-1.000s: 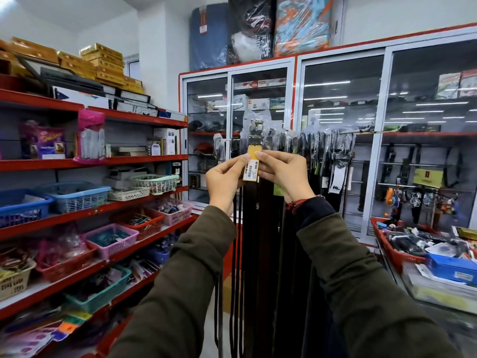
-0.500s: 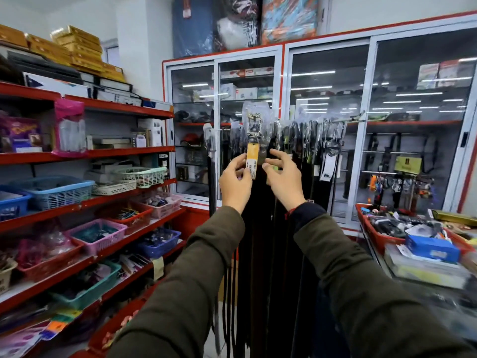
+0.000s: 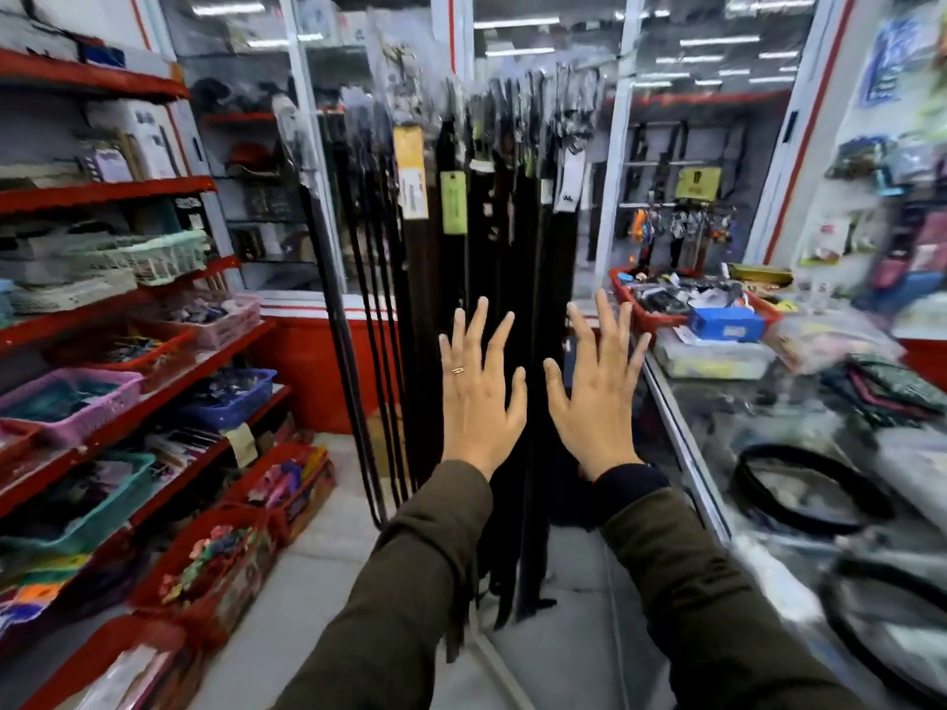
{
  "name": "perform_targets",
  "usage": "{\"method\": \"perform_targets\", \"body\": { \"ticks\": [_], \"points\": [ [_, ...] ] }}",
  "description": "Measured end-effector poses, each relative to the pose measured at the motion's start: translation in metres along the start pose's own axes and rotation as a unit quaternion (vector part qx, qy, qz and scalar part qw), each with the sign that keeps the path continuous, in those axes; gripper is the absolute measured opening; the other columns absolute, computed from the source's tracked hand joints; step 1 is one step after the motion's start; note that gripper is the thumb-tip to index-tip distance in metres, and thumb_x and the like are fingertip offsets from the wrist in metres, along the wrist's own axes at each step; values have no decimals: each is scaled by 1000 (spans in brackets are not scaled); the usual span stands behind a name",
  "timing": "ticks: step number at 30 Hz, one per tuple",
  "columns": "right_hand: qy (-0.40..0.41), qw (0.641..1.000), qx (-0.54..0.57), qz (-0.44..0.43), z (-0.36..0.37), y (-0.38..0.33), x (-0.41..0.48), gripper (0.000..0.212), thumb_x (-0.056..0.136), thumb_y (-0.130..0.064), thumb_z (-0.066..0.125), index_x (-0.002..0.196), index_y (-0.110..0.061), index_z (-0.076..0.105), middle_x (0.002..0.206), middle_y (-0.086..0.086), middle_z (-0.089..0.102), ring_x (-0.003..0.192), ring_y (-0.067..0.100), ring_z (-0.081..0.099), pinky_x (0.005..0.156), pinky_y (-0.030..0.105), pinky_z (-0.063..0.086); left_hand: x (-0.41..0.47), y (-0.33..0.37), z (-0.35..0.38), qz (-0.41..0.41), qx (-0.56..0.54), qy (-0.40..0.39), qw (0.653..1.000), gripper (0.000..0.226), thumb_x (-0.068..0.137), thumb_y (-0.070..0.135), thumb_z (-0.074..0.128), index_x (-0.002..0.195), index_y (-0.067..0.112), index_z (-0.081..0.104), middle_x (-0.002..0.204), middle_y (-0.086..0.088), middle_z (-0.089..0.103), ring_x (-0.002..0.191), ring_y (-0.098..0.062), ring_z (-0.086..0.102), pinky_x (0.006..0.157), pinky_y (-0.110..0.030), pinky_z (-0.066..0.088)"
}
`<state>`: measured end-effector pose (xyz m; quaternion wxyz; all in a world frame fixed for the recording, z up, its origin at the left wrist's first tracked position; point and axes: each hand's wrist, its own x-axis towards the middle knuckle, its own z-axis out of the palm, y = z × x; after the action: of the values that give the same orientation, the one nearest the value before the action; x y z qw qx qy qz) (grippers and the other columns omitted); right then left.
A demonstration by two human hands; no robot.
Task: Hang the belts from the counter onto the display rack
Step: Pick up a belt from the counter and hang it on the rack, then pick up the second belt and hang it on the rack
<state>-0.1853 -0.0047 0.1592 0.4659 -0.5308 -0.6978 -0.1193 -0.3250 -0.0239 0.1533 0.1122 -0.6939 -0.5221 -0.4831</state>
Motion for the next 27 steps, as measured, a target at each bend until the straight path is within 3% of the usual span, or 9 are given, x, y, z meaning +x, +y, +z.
{"method": "perform_targets", "body": {
  "ticks": [3,10,14,17,20,24,27],
  "points": [
    [-25,999,-35,30,-16,33,-39,64,99,-31,51,157,-22,26,171,8,10,159,33,-1,126,62,-1,-36,21,30,-5,-18,-46,999,62,102,25,51,160,21,27,173,-2,8,161,-24,-6,128,-43,-8],
    [-93,980,-131,117,-80,126,-129,62,97,-24,56,155,-23,33,172,5,11,159,33,1,124,66,-1,-113,93,100,13,-65,-158,985,58,105,29,46,159,24,26,173,-2,8,161,-26,-2,129,-49,-5],
    [-144,957,-162,193,-127,177,-178,50,100,-22,53,149,-23,43,169,1,21,159,30,8,122,67,0,-153,140,137,40,-94,-239,966,57,105,31,46,158,21,30,173,-2,10,160,-25,-2,129,-49,-3],
    [-166,937,-183,247,-162,211,-205,39,105,-23,43,142,-22,51,165,-1,33,158,27,16,122,65,-1,-177,175,159,71,-130,-331,932,58,106,40,43,158,18,30,172,-3,11,160,-23,-3,129,-49,-1],
    [-191,916,-189,299,-199,241,-227,44,96,-5,48,136,-21,58,157,-2,45,156,27,23,123,57,5,-193,210,177,99,-154,-434,882,73,103,55,43,162,19,20,173,-1,9,160,-21,-5,129,-46,-1],
    [-245,900,-143,332,-243,279,-243,62,72,12,58,129,-11,66,139,13,61,135,35,53,112,44,39,-207,256,194,131,-138,-541,819,100,92,72,50,163,15,9,174,-3,4,160,-22,-6,129,-43,-3],
    [-360,864,-123,329,-256,299,-245,62,72,5,71,131,-12,65,135,14,65,127,32,60,104,36,46,-214,279,204,148,-129,-563,803,104,89,72,56,162,11,16,171,-8,17,159,-26,7,129,-45,0]
  ]
}}
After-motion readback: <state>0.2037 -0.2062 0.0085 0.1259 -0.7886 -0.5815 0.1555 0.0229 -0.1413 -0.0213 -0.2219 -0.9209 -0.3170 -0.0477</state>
